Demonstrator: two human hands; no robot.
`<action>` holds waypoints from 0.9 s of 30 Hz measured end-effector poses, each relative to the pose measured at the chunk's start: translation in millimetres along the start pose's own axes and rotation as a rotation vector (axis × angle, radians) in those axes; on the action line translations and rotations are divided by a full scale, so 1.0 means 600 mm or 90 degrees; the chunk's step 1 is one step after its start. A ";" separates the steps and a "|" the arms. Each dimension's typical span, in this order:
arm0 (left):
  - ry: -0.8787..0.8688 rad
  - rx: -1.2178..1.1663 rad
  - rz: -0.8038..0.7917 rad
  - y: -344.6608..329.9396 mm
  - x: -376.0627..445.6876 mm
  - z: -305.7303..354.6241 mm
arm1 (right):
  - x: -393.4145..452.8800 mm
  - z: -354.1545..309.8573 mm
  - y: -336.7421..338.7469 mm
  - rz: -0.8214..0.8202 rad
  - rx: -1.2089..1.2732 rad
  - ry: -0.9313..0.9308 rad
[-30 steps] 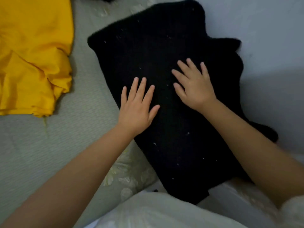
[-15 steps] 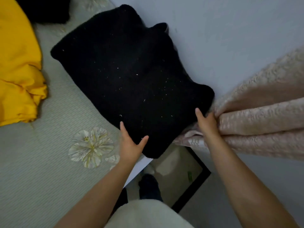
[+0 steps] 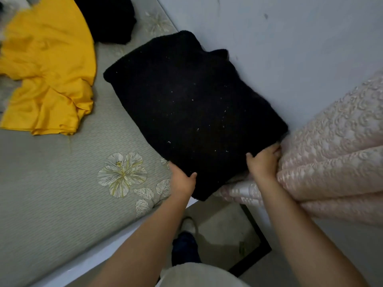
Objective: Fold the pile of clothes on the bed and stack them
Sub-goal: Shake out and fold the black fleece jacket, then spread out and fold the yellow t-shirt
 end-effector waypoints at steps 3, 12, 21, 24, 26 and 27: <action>-0.110 0.264 0.115 0.014 -0.005 -0.012 | -0.045 -0.008 -0.026 0.021 -0.127 0.183; -0.387 0.804 -0.230 0.083 0.024 -0.054 | -0.106 -0.066 -0.110 -0.303 -0.418 0.383; -0.192 0.653 0.141 0.422 0.138 -0.122 | -0.308 -0.307 -0.195 -0.214 -0.331 0.744; -0.155 0.648 0.202 0.566 0.199 -0.153 | -0.398 -0.406 -0.258 -0.233 -0.302 0.804; -0.138 0.650 0.226 0.657 0.245 -0.175 | -0.451 -0.470 -0.303 -0.239 -0.294 0.818; -0.135 0.649 0.236 0.698 0.270 -0.185 | -0.473 -0.501 -0.324 -0.239 -0.295 0.822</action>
Point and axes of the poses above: each hand's wrist, its own x-axis towards the middle knuckle, its own y-axis out of the back of the hand, z = x × y, the point moved 1 cm from there along x, towards the middle knuckle, and after that the axes turned 12 degrees about z, right-handed, at the moved point
